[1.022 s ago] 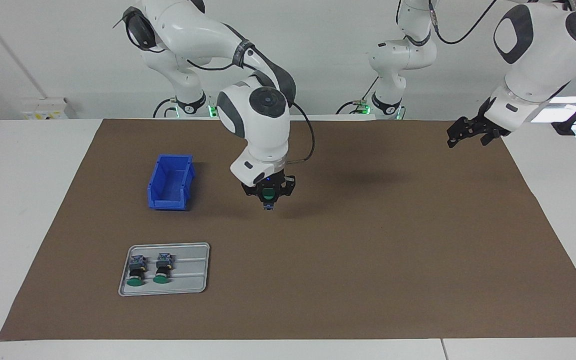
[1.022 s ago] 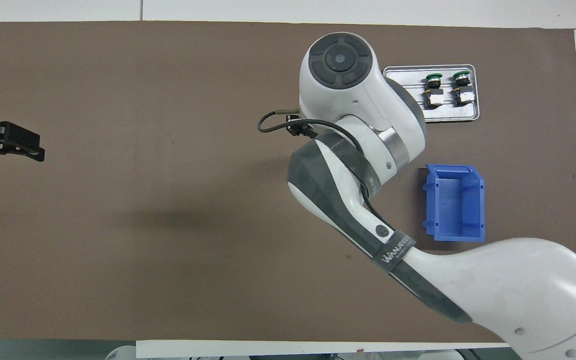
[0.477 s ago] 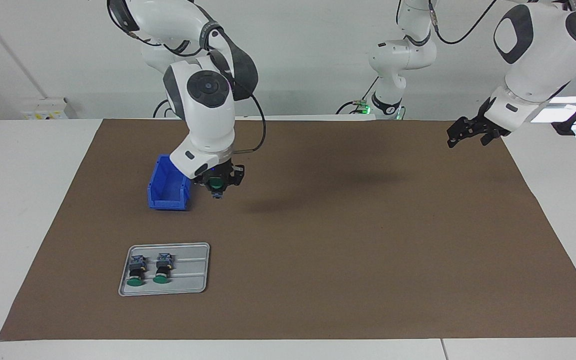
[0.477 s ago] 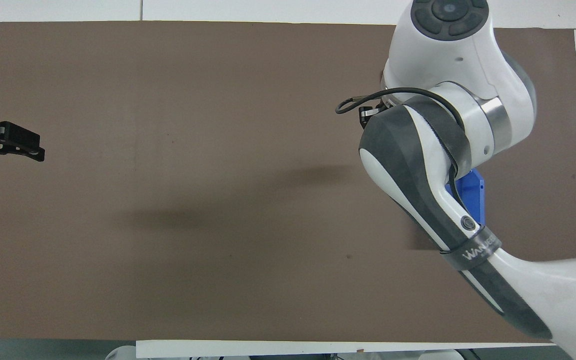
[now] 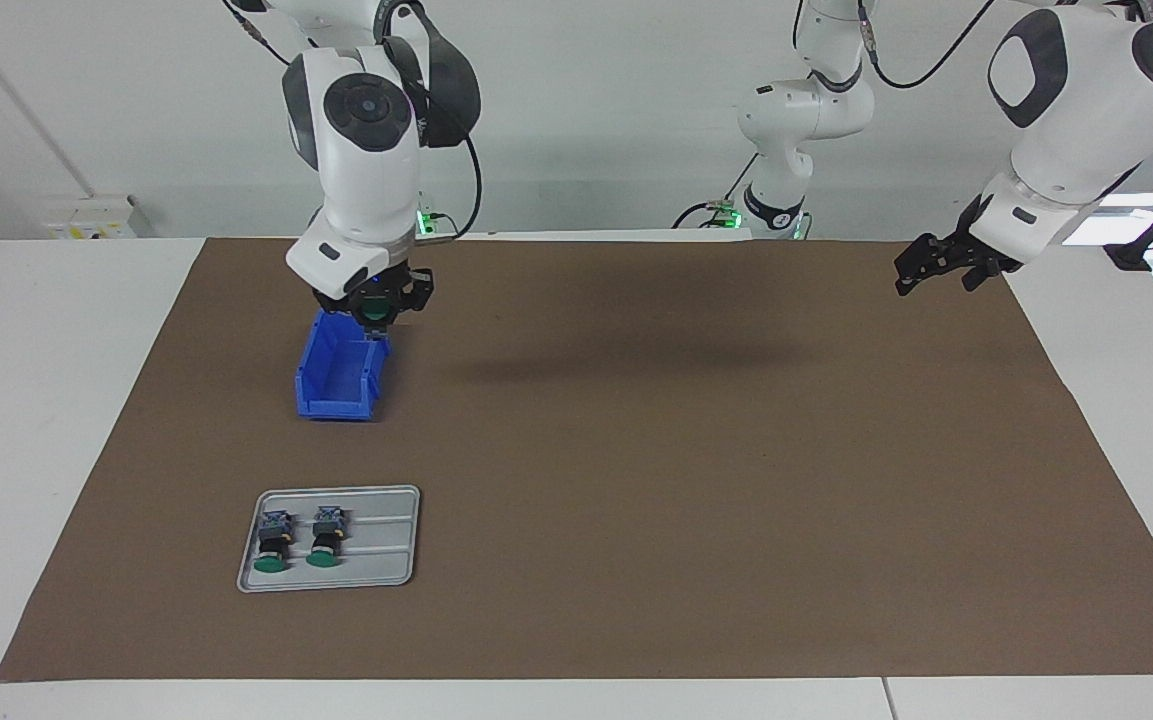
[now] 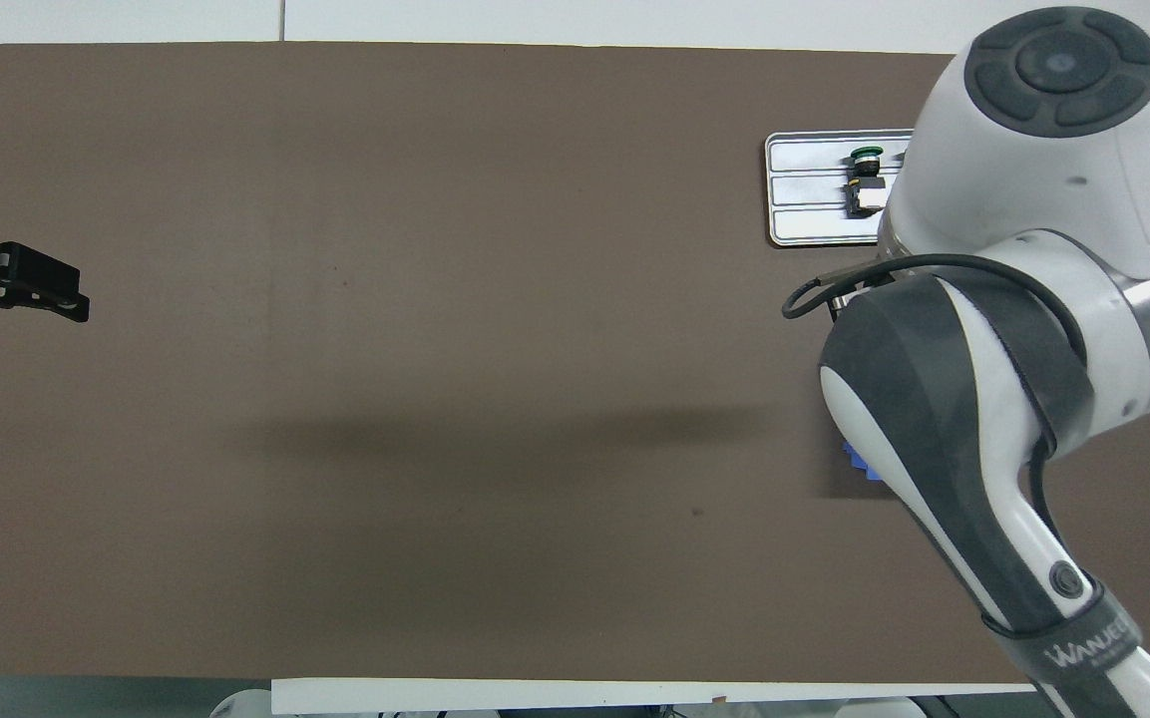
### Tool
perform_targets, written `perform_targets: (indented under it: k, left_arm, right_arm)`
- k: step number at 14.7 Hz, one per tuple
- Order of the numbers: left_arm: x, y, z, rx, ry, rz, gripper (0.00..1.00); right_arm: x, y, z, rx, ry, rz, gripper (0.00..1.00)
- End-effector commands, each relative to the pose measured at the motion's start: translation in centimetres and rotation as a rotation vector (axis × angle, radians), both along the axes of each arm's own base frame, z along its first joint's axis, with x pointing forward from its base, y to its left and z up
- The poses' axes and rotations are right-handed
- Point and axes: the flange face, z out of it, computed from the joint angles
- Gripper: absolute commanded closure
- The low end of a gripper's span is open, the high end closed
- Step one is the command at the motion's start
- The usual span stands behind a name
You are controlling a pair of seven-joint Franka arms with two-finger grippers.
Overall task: Place and press button with both arms
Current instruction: 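Carry the green item with the right gripper over the blue bin, then lower the green item into the blue bin and open the right gripper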
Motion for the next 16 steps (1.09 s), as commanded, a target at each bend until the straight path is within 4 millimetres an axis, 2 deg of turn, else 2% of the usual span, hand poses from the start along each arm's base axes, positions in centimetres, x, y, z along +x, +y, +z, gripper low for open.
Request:
perform_targets:
  k: [1,3,5,9,11,13,16]
  left_arm:
    - [-0.5,0.2,0.1,0.003,-0.011,-0.004,0.0]
    - [-0.5,0.2,0.1,0.003,-0.011,-0.005,0.0]
    - [-0.5,0.2,0.1,0.003,-0.011,-0.004,0.0]
    - [-0.5,0.2,0.1,0.003,-0.011,-0.005,0.0]
    - [-0.5,0.2,0.1,0.003,-0.011,-0.004,0.0]
    - [-0.5,0.2,0.1,0.003,-0.011,-0.005,0.0]
    - [-0.5,0.2,0.1,0.003,-0.011,-0.004,0.0]
  right_arm:
    - [-1.7,-3.6,0.7,0.07,0.025,-0.078,0.77]
    - [-2.1,-5.4,1.8,0.143,0.032,-0.172,0.77]
    - [-2.8,-6.5,1.4,0.144,0.036,-0.188,0.76]
    - [-4.3,-8.8,-2.0,0.154,0.01,-0.147,0.76]
    - [-5.2,-9.1,-3.7,0.153,-0.017,-0.129,0.76]
    - [-5.5,-9.4,-4.2,0.146,-0.028,-0.113,0.76]
    - [-6.5,-10.9,-6.0,0.144,-0.05,-0.047,0.76]
